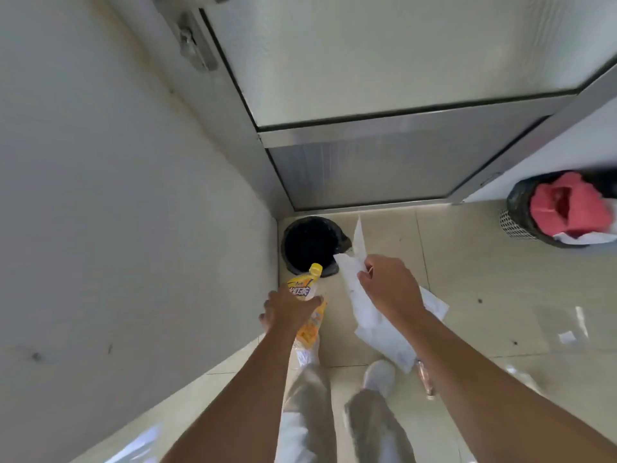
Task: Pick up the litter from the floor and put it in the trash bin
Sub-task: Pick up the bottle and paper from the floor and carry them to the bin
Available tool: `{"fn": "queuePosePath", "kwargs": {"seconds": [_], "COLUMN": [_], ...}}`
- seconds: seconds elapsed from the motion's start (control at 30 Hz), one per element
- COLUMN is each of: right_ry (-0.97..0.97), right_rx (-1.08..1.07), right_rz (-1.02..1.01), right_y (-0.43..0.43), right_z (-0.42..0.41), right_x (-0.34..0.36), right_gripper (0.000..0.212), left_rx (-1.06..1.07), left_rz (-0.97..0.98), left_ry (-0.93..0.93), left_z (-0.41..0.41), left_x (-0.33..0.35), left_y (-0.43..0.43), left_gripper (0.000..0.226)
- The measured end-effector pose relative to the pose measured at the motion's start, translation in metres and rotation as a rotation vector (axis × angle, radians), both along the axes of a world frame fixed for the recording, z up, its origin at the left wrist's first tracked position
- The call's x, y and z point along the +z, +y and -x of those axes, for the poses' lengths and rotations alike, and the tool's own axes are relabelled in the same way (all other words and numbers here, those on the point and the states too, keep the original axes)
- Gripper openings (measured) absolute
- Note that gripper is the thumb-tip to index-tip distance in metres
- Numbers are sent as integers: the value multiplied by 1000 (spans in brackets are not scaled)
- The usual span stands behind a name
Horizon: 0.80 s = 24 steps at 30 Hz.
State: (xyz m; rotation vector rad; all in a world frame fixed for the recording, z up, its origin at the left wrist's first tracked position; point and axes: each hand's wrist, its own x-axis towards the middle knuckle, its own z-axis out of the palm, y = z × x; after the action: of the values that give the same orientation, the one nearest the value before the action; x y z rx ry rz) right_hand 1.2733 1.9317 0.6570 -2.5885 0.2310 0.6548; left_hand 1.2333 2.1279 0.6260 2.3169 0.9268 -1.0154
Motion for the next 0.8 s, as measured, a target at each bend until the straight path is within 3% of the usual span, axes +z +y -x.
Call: {"fn": "queuePosePath", "kwargs": {"seconds": [0.13,0.23,0.43,0.6,0.8], "right_ry": [15,-15,-29,-15,-57], "right_rx": [-45,90,144,186,216], "right_rz": [-52,-31,-27,-86,-165], "right_y": [14,19,18,28,59], "right_z": [-7,-6,-7,-26,-68], "right_x": [-105,-179,-275,-317,-327], "right_gripper": [26,25,16,17,21], "left_rx": [34,93,99,-6,-97], "left_rz": [-12,28,11,-35,-136], "left_ry": [36,71,54,71,12], "left_z": [-44,-63,-90,-121,-163], "left_x": [-95,-175,-292,-334,-337], "left_y": [11,22,41,44,56], "left_gripper": [89,95,97,103,101]}}
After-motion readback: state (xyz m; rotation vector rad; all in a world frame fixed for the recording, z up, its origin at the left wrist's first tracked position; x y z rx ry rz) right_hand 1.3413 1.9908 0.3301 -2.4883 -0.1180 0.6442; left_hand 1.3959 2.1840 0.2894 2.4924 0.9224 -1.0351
